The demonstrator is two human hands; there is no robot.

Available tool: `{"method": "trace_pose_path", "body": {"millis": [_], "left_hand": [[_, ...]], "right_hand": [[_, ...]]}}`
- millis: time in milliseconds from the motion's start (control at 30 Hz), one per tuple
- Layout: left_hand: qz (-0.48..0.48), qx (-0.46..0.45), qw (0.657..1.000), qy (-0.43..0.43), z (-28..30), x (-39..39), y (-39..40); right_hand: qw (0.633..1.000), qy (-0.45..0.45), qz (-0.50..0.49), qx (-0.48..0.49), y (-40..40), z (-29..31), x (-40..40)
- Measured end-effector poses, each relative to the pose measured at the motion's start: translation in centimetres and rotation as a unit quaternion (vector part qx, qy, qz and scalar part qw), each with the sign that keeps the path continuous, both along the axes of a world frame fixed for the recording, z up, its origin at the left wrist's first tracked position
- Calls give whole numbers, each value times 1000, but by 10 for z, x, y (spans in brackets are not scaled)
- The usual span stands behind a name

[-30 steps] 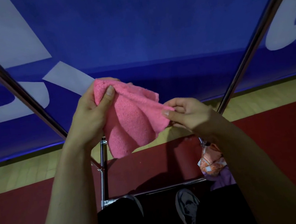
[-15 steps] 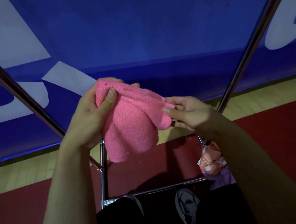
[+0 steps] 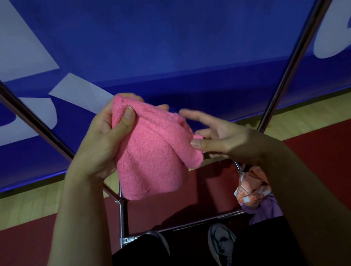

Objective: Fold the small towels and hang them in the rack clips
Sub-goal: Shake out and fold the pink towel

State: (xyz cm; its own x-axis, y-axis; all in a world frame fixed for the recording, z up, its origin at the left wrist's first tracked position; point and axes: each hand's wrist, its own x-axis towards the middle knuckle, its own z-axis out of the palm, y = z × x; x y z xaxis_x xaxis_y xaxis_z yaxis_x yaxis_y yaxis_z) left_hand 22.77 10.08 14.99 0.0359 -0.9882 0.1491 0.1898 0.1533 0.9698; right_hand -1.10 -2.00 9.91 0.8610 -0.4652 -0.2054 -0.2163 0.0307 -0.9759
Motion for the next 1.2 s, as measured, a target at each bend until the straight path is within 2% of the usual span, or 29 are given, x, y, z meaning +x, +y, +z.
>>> {"method": "trace_pose_path", "body": {"millis": [133,200,300,400,467,533,633,733,867,1000,1100,1200], "left_hand": [[-16,1,1000,-6,0,1,1],[-11,8,999,-35,0,-1,1],[31,48,990,-131,2,0,5],[28,98,964,-245,-5,6,8],[0,114,944,-310,-12,4,4],[-25,145,934,-325,-19,-4,-2],[-39,150,926,-344,-25,-12,-9],[-42,141,899,-414,-32,-14,-15],[-69,189,861,-468,-39,-14,-18],[-18,228,827,-513,-39,-7,-19],[42,226,817,-528,-40,-4,-21],[17,231,801,-552,-42,-5,-19]], "right_hand": [[999,-17,36,-25,4,4,0],[997,-1,14,-73,3,1,0],[986,13,-60,-158,-4,-2,-2],[961,15,-111,-251,-12,1,-14],[965,1,-137,-222,-15,5,-22],[966,-21,-155,-208,-16,8,-25],[956,-36,-176,-232,-15,11,-25],[950,-39,-188,-246,-16,11,-26],[934,-11,-200,-297,-16,13,-27],[917,30,-208,-338,-17,11,-28],[912,34,-210,-351,-17,8,-27],[912,12,-202,-358,-14,10,-21]]}}
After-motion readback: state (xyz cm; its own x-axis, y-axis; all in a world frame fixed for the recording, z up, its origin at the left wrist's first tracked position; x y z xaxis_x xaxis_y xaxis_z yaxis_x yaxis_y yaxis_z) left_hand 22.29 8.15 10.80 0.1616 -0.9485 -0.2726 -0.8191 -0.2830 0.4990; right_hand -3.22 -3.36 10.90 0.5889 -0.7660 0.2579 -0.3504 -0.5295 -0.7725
